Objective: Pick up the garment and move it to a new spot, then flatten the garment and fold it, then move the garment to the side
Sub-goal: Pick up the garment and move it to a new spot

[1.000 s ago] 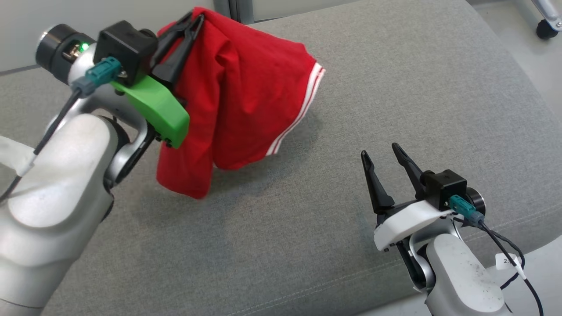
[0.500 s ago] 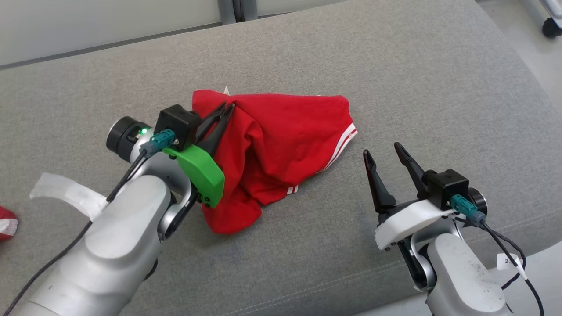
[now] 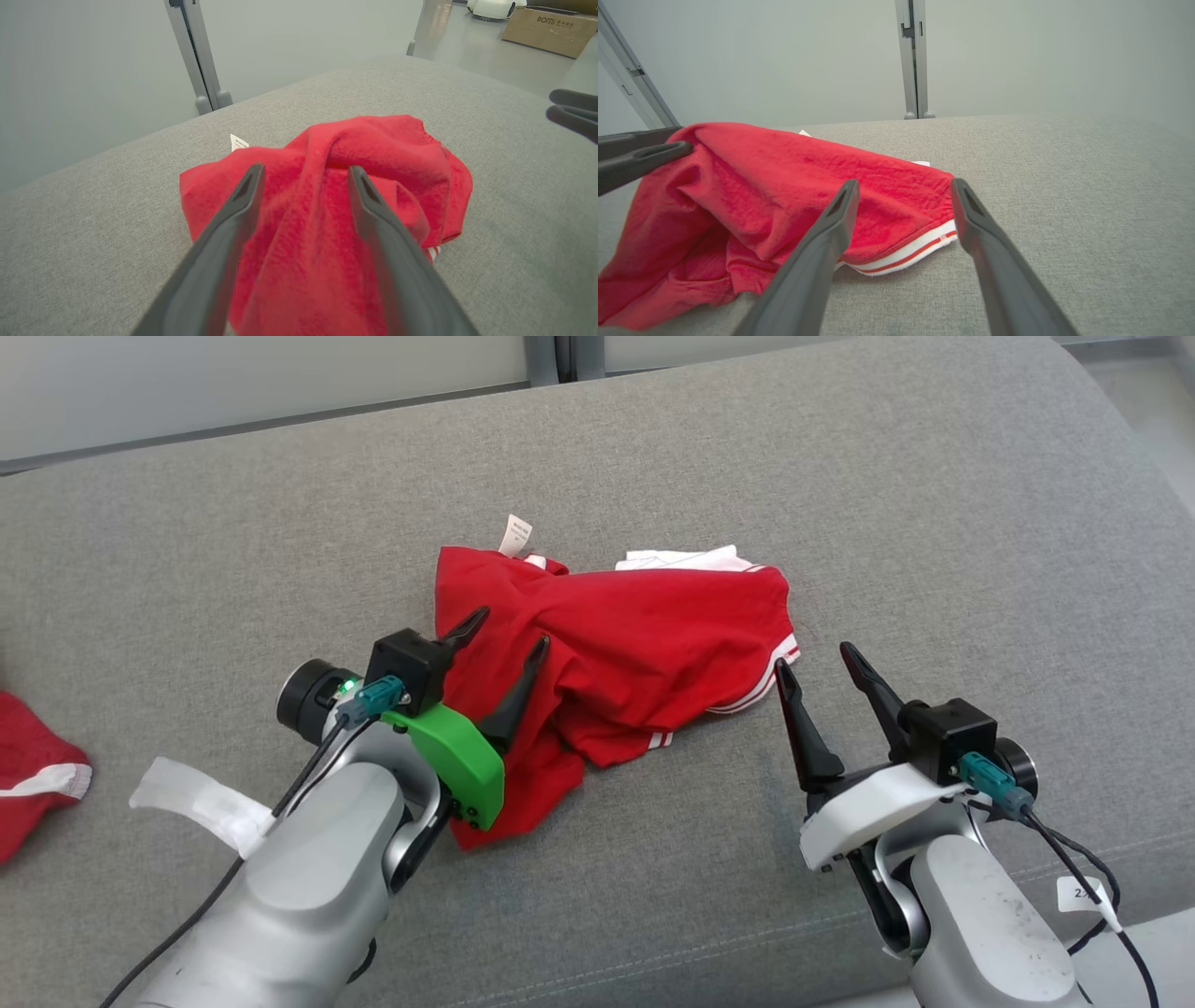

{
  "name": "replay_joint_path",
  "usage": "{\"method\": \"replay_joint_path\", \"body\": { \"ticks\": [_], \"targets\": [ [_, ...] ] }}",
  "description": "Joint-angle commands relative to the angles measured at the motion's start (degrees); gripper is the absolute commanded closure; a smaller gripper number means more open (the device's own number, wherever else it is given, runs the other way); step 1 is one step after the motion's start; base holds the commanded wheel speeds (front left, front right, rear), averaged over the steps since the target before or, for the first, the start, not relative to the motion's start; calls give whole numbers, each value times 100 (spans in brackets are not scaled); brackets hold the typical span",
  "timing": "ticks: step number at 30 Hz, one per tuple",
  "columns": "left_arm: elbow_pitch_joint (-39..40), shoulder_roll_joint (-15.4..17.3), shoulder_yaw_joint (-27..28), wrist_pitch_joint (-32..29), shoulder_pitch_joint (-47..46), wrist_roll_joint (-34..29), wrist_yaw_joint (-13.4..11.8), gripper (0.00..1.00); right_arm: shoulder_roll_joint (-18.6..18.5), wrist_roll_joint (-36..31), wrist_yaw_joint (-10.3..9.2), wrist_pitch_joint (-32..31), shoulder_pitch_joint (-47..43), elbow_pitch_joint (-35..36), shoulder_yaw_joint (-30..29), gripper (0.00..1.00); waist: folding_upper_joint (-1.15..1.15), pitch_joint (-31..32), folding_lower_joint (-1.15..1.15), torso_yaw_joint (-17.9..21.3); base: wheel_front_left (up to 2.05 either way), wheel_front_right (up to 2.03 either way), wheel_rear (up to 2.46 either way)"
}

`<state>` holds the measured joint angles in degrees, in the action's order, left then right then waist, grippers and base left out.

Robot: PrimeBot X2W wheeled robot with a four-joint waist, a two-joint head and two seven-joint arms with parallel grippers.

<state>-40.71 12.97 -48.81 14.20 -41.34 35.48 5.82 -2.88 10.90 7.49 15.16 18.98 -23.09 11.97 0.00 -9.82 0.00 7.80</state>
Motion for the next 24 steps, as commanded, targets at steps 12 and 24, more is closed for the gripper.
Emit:
{"method": "replay_joint_path", "body": {
  "ticks": [12,24],
  "targets": [
    [1042,35,698,93,728,-509,-434,0,-9,-42,0,15,-227,55,-176,0,0,67,0,-278,0,0,0],
    [1177,96,921,94,1631,-667,-442,0,-5,-38,0,15,-223,82,-198,0,0,7,0,-413,0,0,0]
  ]
}}
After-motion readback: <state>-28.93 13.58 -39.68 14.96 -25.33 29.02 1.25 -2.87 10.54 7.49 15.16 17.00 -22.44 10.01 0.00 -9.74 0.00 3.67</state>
